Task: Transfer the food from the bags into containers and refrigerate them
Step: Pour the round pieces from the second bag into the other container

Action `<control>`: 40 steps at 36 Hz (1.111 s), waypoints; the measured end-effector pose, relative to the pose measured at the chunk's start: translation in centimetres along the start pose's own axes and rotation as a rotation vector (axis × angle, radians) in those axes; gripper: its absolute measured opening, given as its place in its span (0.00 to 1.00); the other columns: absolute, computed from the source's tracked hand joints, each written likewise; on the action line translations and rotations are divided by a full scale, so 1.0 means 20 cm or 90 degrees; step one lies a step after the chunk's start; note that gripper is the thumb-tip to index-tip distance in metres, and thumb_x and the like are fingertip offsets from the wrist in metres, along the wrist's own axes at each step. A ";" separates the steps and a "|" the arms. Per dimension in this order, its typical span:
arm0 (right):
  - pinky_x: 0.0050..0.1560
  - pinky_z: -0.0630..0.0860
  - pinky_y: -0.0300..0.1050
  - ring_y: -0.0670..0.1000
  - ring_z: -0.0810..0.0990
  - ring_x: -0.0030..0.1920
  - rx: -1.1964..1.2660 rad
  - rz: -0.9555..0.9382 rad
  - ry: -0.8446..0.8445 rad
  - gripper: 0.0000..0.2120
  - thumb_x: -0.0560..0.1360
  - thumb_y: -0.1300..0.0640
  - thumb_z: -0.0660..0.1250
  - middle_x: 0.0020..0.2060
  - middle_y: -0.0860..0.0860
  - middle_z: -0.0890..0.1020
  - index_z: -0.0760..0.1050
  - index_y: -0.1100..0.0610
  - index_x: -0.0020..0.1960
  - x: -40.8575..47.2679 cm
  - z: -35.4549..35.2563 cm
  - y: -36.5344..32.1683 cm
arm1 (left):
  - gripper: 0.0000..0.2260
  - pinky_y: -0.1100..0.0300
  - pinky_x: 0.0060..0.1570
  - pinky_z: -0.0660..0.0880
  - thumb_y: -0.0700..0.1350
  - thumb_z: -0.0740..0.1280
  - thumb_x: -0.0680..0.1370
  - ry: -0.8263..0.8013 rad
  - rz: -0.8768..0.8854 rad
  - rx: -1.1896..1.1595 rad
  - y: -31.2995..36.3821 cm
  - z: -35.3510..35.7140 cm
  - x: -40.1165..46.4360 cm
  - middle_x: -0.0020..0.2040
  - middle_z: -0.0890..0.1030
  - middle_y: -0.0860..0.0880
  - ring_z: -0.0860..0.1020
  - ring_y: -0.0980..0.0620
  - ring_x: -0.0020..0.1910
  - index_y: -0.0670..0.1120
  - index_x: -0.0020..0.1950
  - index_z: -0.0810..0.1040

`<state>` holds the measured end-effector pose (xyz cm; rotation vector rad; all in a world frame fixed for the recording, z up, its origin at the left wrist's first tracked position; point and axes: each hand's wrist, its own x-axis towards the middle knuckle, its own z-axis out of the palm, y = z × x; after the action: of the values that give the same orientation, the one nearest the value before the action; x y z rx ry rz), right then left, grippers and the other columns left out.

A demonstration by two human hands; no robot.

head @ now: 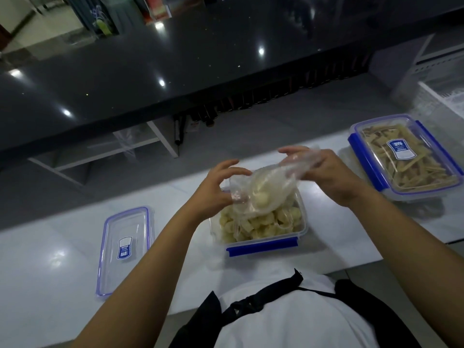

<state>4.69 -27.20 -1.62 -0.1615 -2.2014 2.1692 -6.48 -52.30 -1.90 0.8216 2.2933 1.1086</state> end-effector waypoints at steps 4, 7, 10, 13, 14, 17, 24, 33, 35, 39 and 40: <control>0.68 0.71 0.62 0.58 0.81 0.58 0.071 -0.016 0.073 0.16 0.75 0.50 0.70 0.51 0.55 0.86 0.83 0.65 0.47 0.03 0.01 -0.04 | 0.04 0.56 0.57 0.75 0.47 0.73 0.77 0.037 -0.007 -0.181 0.05 0.00 0.03 0.64 0.79 0.62 0.77 0.60 0.63 0.55 0.44 0.88; 0.69 0.67 0.68 0.56 0.80 0.53 0.126 -0.011 0.086 0.19 0.72 0.42 0.72 0.44 0.52 0.85 0.84 0.59 0.41 0.04 0.04 -0.07 | 0.09 0.49 0.59 0.77 0.43 0.67 0.82 0.081 -0.034 -0.247 0.03 0.00 0.03 0.60 0.83 0.55 0.80 0.51 0.61 0.42 0.51 0.87; 0.67 0.70 0.65 0.51 0.81 0.51 0.184 0.008 0.133 0.13 0.74 0.46 0.69 0.41 0.49 0.85 0.84 0.53 0.38 0.04 0.06 -0.08 | 0.13 0.50 0.59 0.78 0.50 0.66 0.82 0.118 -0.080 -0.360 0.05 0.00 0.01 0.50 0.87 0.48 0.84 0.47 0.54 0.46 0.47 0.88; 0.61 0.74 0.55 0.48 0.84 0.50 0.215 0.027 0.166 0.15 0.80 0.52 0.65 0.40 0.48 0.86 0.85 0.50 0.39 0.05 0.06 -0.08 | 0.14 0.51 0.57 0.80 0.51 0.63 0.83 0.166 -0.113 -0.442 0.06 0.00 0.00 0.46 0.87 0.48 0.85 0.48 0.50 0.50 0.47 0.88; 0.60 0.75 0.54 0.48 0.84 0.50 0.216 0.032 0.172 0.16 0.81 0.53 0.64 0.41 0.48 0.86 0.86 0.50 0.40 0.05 0.05 -0.09 | 0.13 0.49 0.59 0.79 0.49 0.63 0.83 0.178 -0.103 -0.436 0.07 0.00 0.00 0.49 0.87 0.47 0.85 0.47 0.52 0.50 0.51 0.88; 0.63 0.75 0.56 0.50 0.83 0.53 0.202 0.037 0.192 0.15 0.82 0.52 0.63 0.46 0.49 0.87 0.86 0.50 0.43 0.04 0.04 -0.11 | 0.15 0.52 0.63 0.77 0.42 0.65 0.77 0.219 -0.032 -0.385 0.10 0.00 -0.03 0.61 0.83 0.51 0.80 0.51 0.61 0.55 0.61 0.82; 0.68 0.71 0.62 0.52 0.82 0.57 0.189 0.050 0.194 0.13 0.82 0.51 0.63 0.50 0.50 0.87 0.85 0.52 0.45 0.04 0.04 -0.12 | 0.48 0.48 0.70 0.59 0.46 0.78 0.70 0.108 0.088 0.170 0.08 0.04 -0.15 0.80 0.44 0.62 0.51 0.49 0.80 0.73 0.76 0.52; 0.67 0.71 0.61 0.56 0.81 0.61 0.154 0.025 0.171 0.12 0.80 0.48 0.65 0.52 0.52 0.86 0.85 0.52 0.46 0.01 0.05 -0.13 | 0.04 0.51 0.71 0.66 0.46 0.73 0.75 0.373 0.202 0.081 0.19 0.03 -0.14 0.67 0.78 0.51 0.71 0.49 0.72 0.49 0.49 0.84; 0.61 0.77 0.55 0.54 0.82 0.58 0.135 0.010 0.160 0.12 0.78 0.48 0.67 0.51 0.51 0.86 0.86 0.52 0.47 0.00 0.03 -0.14 | 0.05 0.54 0.67 0.72 0.48 0.70 0.75 0.343 0.142 -0.091 0.26 -0.05 -0.16 0.63 0.81 0.54 0.77 0.53 0.65 0.53 0.50 0.83; 0.52 0.79 0.42 0.49 0.84 0.52 0.127 -0.041 0.101 0.12 0.74 0.43 0.73 0.48 0.49 0.87 0.87 0.51 0.48 -0.01 -0.01 -0.15 | 0.07 0.50 0.52 0.82 0.43 0.67 0.80 0.298 0.114 -0.321 0.34 -0.16 -0.19 0.48 0.86 0.48 0.83 0.47 0.48 0.49 0.52 0.85; 0.52 0.79 0.42 0.50 0.85 0.52 0.131 -0.051 0.084 0.15 0.72 0.41 0.74 0.48 0.50 0.87 0.87 0.52 0.49 -0.01 -0.02 -0.16 | 0.09 0.50 0.48 0.82 0.41 0.65 0.82 0.298 0.109 -0.330 0.35 -0.17 -0.19 0.45 0.86 0.47 0.83 0.46 0.46 0.48 0.51 0.85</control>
<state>4.77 -26.86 1.56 -0.1974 -1.8696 2.2528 -3.60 -53.27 6.21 0.5981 2.1289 2.0396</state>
